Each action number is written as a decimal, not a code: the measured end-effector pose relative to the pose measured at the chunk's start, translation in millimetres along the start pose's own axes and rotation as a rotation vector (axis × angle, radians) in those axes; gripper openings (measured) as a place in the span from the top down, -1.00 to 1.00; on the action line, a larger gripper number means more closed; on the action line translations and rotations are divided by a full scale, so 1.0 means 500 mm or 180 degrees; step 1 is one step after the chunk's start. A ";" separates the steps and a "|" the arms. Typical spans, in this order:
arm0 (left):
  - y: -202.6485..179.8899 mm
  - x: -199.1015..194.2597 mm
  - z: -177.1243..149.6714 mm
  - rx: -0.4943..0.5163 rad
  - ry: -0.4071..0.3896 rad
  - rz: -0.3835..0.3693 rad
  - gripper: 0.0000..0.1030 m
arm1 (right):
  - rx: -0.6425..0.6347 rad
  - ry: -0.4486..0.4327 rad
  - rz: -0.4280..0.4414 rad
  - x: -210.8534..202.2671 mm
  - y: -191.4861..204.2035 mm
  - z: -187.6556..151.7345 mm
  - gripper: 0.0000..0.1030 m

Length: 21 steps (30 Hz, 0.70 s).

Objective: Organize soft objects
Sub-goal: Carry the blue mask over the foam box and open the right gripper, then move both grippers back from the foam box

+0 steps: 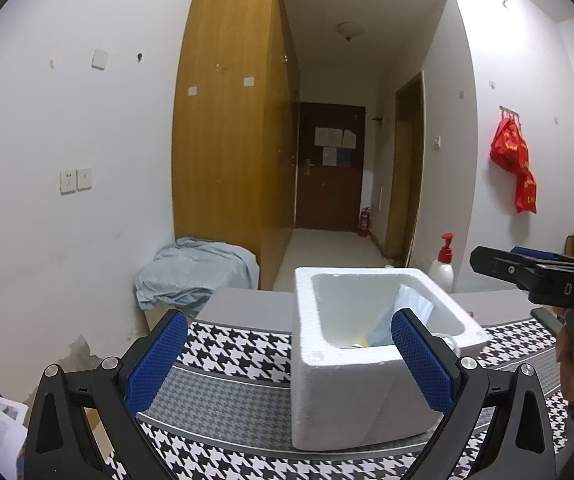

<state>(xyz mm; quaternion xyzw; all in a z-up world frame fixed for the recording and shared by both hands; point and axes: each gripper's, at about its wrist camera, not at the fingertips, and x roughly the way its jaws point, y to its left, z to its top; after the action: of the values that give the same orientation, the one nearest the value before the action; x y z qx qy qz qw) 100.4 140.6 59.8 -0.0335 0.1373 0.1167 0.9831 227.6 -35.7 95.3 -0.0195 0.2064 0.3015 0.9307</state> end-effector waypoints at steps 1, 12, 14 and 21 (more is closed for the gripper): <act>-0.006 -0.003 0.001 0.0010 -0.0001 -0.0003 -0.98 | -0.0003 -0.0024 -0.0008 -0.010 -0.003 -0.002 -0.99; -0.069 -0.042 0.008 0.0089 -0.0074 -0.0147 -0.98 | 0.0023 -0.0200 -0.0148 -0.106 -0.041 -0.032 -0.99; -0.080 -0.048 0.010 0.0108 -0.0087 -0.0177 -0.98 | 0.0022 -0.0228 -0.0172 -0.120 -0.047 -0.038 -0.99; -0.110 -0.076 0.016 0.0195 -0.0176 -0.0231 -0.98 | -0.0053 -0.0355 -0.0272 -0.167 -0.054 -0.057 -0.99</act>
<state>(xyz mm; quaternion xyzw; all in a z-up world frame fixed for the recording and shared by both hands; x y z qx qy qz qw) 80.1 79.6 79.7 -0.0051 0.1122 0.0776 0.9906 171.3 -108.5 99.8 -0.0191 0.1507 0.2638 0.9525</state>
